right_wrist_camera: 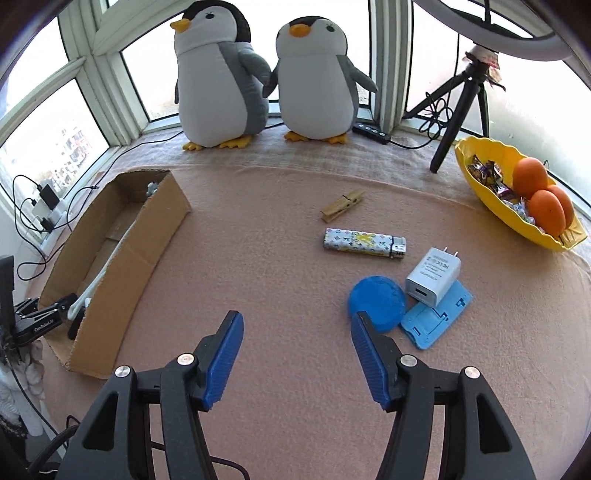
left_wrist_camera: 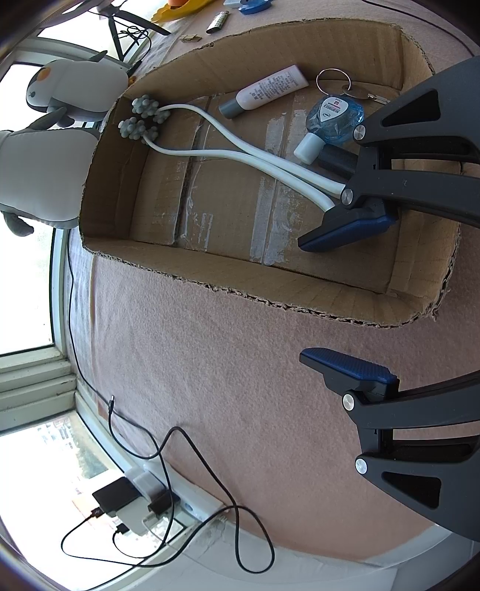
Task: Organize rigid objects
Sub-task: 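Move the right gripper to the blue round lid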
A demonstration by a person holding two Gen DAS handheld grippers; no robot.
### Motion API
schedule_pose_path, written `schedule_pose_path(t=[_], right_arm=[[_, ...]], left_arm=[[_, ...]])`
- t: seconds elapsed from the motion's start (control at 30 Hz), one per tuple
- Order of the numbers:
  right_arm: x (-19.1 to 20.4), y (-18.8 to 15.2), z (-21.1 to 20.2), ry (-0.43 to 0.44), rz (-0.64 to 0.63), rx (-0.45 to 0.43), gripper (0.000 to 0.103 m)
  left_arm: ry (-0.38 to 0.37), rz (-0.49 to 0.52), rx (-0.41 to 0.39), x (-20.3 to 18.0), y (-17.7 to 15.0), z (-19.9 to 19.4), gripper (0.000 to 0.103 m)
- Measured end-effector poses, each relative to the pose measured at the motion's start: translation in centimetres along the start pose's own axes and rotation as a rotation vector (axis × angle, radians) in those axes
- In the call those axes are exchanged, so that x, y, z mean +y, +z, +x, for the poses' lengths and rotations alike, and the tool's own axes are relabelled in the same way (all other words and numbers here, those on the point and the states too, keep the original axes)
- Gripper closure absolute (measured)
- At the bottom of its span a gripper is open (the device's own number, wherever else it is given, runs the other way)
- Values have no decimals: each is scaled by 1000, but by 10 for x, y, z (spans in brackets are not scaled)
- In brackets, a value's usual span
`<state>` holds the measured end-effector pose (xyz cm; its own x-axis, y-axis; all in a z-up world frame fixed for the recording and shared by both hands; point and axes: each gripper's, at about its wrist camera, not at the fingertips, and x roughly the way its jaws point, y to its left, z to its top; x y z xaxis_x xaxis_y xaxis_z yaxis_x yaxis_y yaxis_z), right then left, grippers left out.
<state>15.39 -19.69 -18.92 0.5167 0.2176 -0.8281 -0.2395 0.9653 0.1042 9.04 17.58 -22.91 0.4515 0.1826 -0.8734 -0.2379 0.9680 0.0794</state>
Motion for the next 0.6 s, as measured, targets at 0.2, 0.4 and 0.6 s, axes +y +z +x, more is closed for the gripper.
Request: schedule_pose_path(t=[0.2,0.4,0.6], right_arm=[[-41,-2,7,9,105,13,46],[-49,1,22,20,92,42,46],[-54,6,39,8,87,65,46]], left_arm=[[2,-1,0,-1,-1,-1,49],[4,1,1,0,-1,-1,49],[3,0,1,0,-1,-1,49]])
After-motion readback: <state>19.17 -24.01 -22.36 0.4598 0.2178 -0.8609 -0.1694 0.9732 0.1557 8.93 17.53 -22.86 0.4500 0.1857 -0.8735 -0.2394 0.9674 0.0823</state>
